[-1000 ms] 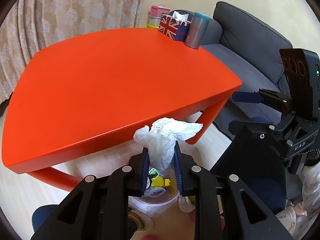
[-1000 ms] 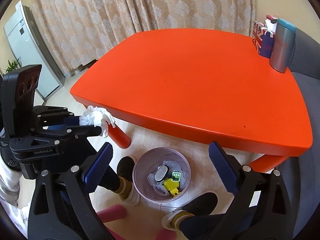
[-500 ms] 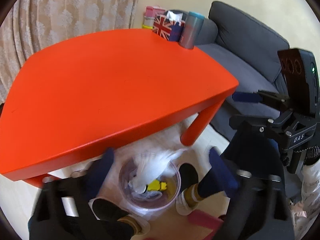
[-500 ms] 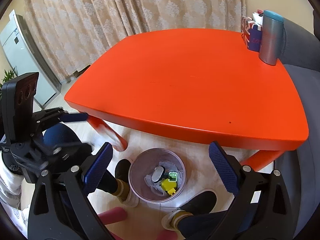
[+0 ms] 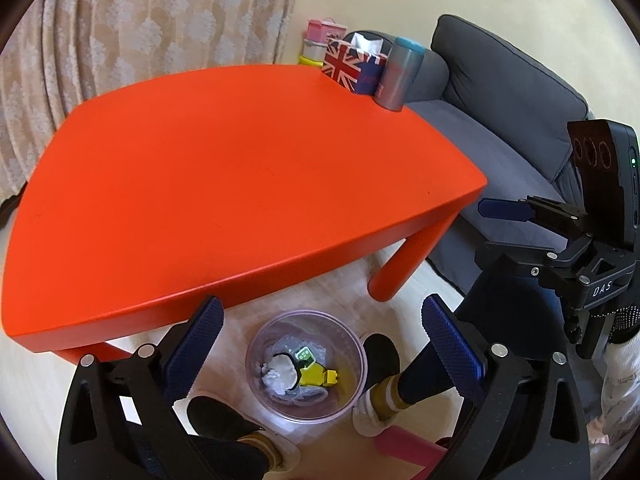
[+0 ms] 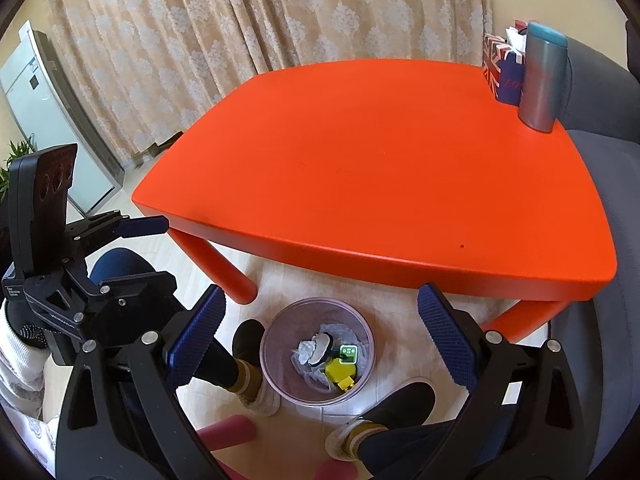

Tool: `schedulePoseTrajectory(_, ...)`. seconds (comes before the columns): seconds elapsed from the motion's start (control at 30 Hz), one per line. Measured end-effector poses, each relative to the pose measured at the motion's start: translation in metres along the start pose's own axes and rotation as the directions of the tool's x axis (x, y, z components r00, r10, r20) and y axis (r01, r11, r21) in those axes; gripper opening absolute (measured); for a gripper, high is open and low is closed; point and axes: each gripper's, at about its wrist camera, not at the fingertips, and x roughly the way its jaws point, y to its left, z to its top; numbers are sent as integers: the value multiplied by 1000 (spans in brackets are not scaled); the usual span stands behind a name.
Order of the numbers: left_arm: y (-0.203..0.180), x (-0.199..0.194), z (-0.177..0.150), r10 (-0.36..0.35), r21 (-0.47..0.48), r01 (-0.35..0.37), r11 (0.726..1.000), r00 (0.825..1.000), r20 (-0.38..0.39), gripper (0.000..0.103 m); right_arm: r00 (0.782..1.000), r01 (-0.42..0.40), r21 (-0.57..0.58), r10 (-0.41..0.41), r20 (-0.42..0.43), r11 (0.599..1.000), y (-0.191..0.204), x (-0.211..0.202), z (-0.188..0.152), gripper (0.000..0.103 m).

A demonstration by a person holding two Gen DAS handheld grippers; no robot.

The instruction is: Collect trash

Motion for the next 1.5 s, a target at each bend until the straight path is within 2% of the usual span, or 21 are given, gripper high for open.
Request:
schedulePoseTrajectory(0.33,18,-21,20,45,-30,-44,999,998,44,96,1000,22,-16,-22,17,1000,3,-10,28,98)
schedulePoseTrajectory(0.6,34,-36,51,86,-41,-83,996,993,76,96,998,39,-31,-37,55,999,4,-18,66,98)
schedulePoseTrajectory(0.9,50,-40,86,127,-37,-124,992,988,92,96,997,51,-50,-48,55,997,4,-14,108,99)
schedulePoseTrajectory(1.17,66,-37,113,106,-53,-101,993,990,92,96,998,43,-65,-39,57,997,2,-6,140,99)
schedulePoseTrajectory(1.5,69,-26,124,144,-42,-141,989,986,80,97,999,19,-59,-16,50,998,-5,4,150,99)
